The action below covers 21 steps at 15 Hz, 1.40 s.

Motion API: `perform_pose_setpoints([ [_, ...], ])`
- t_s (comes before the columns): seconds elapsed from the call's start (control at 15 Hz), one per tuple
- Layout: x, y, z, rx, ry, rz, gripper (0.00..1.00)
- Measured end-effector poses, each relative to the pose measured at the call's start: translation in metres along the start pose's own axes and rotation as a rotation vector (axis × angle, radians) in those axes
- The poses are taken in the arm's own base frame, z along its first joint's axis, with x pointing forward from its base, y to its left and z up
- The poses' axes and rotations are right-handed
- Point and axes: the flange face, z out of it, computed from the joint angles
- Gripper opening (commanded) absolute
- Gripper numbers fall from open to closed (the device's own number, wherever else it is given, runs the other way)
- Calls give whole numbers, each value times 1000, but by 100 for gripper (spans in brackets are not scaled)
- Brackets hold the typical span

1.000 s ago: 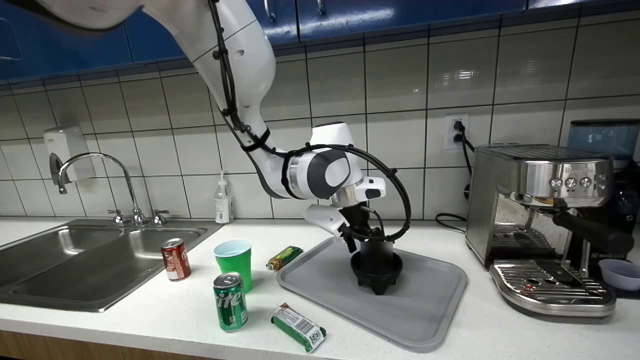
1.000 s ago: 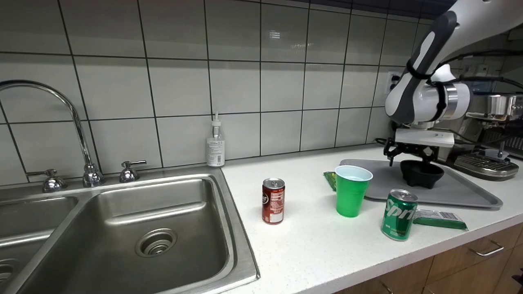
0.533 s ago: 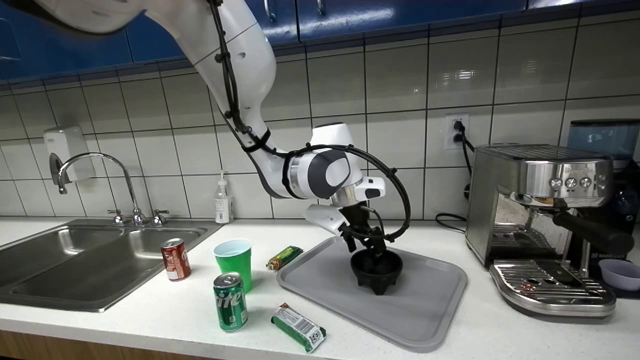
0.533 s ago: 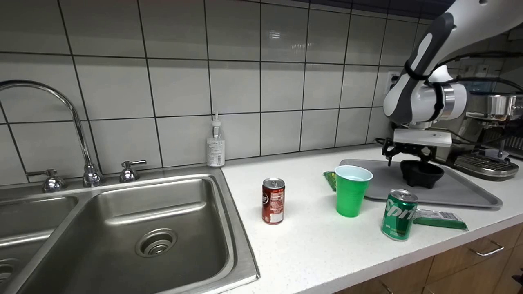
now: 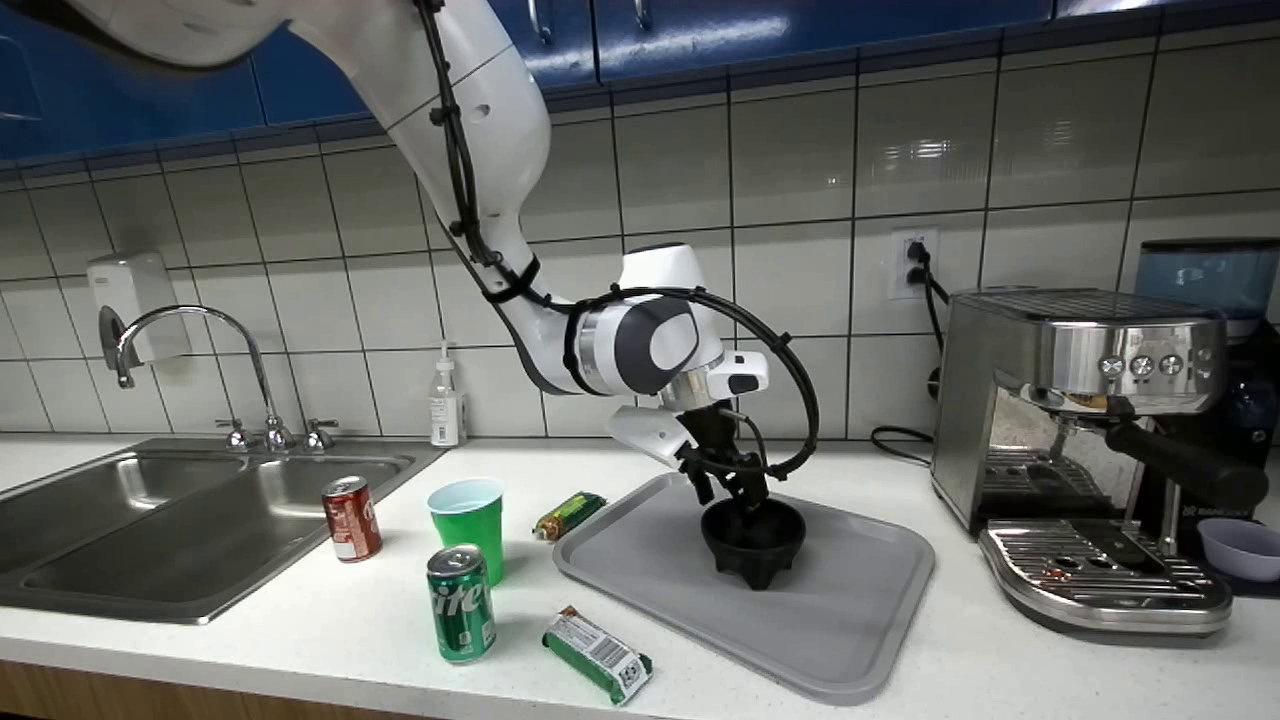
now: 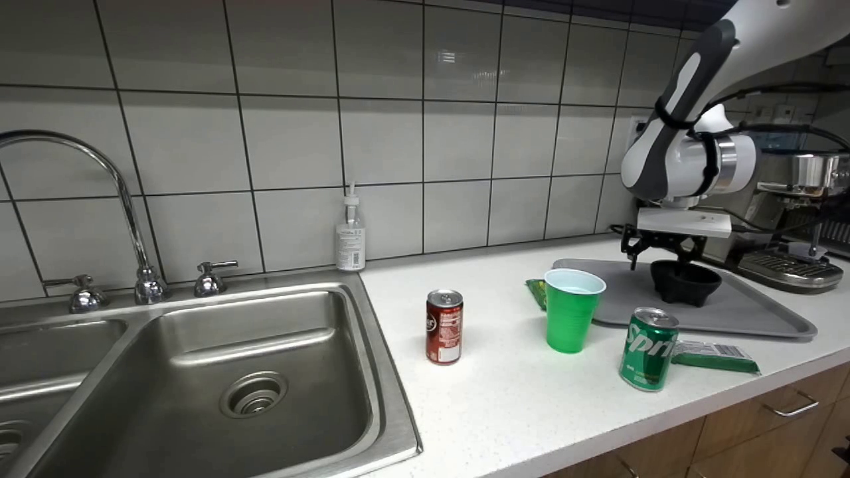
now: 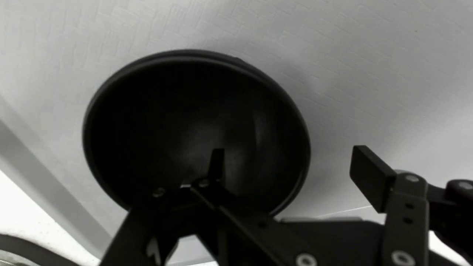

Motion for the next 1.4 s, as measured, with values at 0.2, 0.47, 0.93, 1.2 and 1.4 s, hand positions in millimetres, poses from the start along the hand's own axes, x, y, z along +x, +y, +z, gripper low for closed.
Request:
perform_pose_setpoints([
  [0.2,-1,-3,0,0,1,-7,34],
  [0.47,-1,-6,-1,1,2,-13,1],
  [0.93,3,-5,-6,1,12,-13,3],
  [1.2,3,-10,-9,5,16,-20,3],
  [1.4,1,-21,-13,12,21,-36,3],
])
